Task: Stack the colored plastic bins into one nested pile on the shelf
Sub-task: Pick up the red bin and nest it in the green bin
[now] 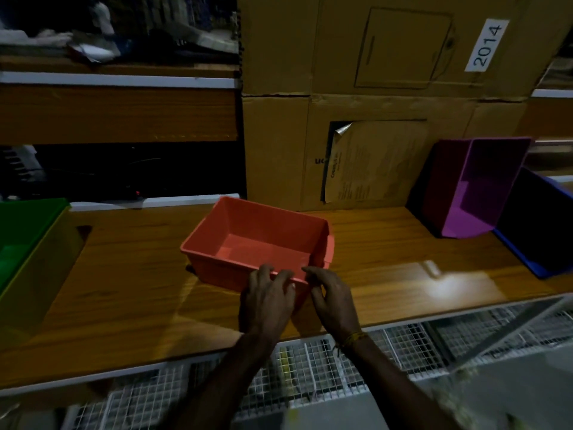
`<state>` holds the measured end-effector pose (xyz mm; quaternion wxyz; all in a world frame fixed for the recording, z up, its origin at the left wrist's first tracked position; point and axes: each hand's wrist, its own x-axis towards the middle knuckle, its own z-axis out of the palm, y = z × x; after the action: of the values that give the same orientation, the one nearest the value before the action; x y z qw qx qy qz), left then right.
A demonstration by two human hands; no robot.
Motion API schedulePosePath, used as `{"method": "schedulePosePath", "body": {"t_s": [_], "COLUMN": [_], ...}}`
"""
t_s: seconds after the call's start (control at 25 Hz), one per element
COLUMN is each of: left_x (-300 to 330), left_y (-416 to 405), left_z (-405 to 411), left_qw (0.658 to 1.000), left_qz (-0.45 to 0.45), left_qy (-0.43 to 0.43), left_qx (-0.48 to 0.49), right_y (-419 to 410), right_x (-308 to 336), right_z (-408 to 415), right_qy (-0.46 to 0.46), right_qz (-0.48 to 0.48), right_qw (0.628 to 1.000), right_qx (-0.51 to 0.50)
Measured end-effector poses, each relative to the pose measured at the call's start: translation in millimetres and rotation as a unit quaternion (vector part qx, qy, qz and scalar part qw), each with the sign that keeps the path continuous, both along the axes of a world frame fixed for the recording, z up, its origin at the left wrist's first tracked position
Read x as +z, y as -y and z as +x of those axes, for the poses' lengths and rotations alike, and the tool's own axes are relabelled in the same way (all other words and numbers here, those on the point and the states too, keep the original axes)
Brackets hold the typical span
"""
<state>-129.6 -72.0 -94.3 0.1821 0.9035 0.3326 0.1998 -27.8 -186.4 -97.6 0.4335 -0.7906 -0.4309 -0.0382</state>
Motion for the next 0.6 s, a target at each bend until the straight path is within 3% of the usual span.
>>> {"method": "schedulePosePath", "body": {"t_s": [0.16, 0.36, 0.48, 0.6], "left_x": [-4, -1, 7, 15], "left_y": [22, 33, 29, 19], "left_z": [-1, -12, -25, -39], "left_qw": [0.999, 0.995, 0.991, 0.992], "left_qz": [-0.02, -0.051, -0.102, -0.079], "left_qy": [0.02, 0.061, 0.065, 0.064], "left_qx": [0.021, 0.058, 0.062, 0.077], "right_y": [16, 29, 34, 34], "right_x": [1, -9, -10, -8], "right_z": [5, 23, 29, 33], "right_qy": [-0.007, 0.065, 0.07, 0.061], "right_qz": [0.047, -0.009, -0.015, -0.029], "right_qw": [0.999, 0.998, 0.997, 0.998], "right_qx": [0.022, -0.01, -0.011, -0.013]}}
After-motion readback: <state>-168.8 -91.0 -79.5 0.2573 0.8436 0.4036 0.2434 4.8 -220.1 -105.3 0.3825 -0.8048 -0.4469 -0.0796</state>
